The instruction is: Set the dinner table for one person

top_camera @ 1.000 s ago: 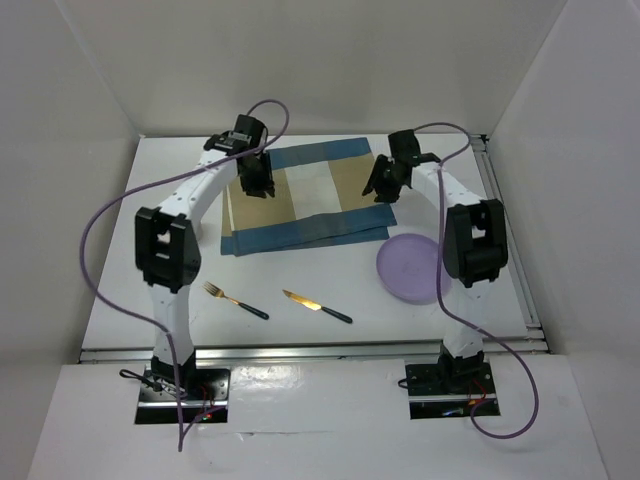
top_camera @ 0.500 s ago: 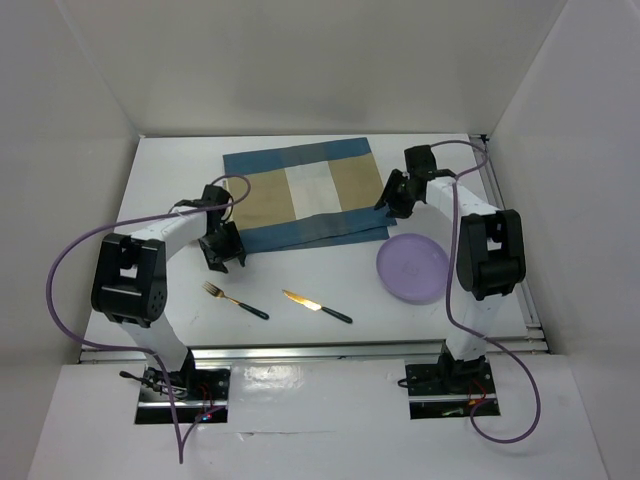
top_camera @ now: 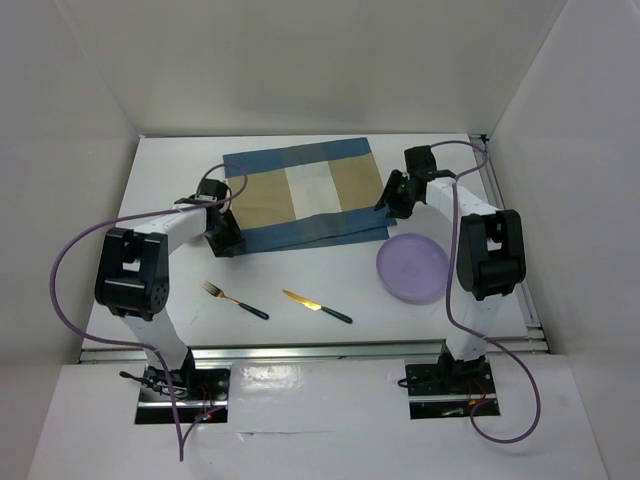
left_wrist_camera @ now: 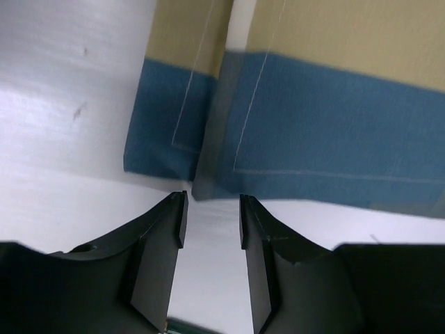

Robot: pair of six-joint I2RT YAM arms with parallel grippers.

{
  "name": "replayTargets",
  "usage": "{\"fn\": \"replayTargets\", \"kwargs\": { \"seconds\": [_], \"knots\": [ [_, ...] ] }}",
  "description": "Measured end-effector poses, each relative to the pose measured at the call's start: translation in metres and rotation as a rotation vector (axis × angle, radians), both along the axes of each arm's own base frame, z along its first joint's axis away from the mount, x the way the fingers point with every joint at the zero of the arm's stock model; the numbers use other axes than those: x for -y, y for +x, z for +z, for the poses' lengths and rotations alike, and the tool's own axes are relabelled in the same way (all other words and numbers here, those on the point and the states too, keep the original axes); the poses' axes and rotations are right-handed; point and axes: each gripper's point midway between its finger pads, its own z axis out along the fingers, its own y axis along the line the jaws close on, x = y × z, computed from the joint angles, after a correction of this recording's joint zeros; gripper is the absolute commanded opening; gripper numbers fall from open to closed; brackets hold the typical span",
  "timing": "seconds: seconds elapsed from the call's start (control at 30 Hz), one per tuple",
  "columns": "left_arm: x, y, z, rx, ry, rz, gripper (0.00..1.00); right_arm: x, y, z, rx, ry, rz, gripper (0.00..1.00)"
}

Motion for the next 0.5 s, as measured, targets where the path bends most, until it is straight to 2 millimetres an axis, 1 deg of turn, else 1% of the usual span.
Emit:
{"fn": "replayTargets", "kwargs": {
  "seconds": [0.1,0.13,0.17,0.23,0.27,0.4,0.43,0.5],
  "knots": [
    [-0.002,0.011,-0.004,0.003,0.001,0.01,0.49,0.0,0.0,0.0,0.001,-0.002,0.002,0.52],
    [-0.002,0.013,-0.006,0.002,0.0,0.012,0.46,0.0,0.0,0.0,0.001,-0.002,0.002,0.52],
    [-0.003,0.015,-0.006,0.004,0.0,0.014,0.4,0.0,0.0,0.0,0.001,-0.002,0.002,0.52],
    [-0.004,0.016,-0.006,0.005,0.002,0.015,0.35,0.0,0.0,0.0,0.001,-0.002,0.002,0.52],
    [-0.004,0.016,-0.007,0.004,0.002,0.016,0.28,0.0,0.0,0.0,0.001,-0.002,0.002,0.52],
    [-0.004,0.016,-0.005,-0.002,0.003,0.016,0.16,0.001,0.0,0.0,0.002,-0.005,0.0,0.52],
    [-0.004,0.016,-0.004,0.0,0.003,0.017,0.16,0.002,0.0,0.0,0.001,-0.007,-0.002,0.52],
    [-0.005,0.016,0.001,0.0,0.007,0.015,0.09,0.004,0.0,0.0,-0.001,-0.008,-0.007,0.55]
  ]
}}
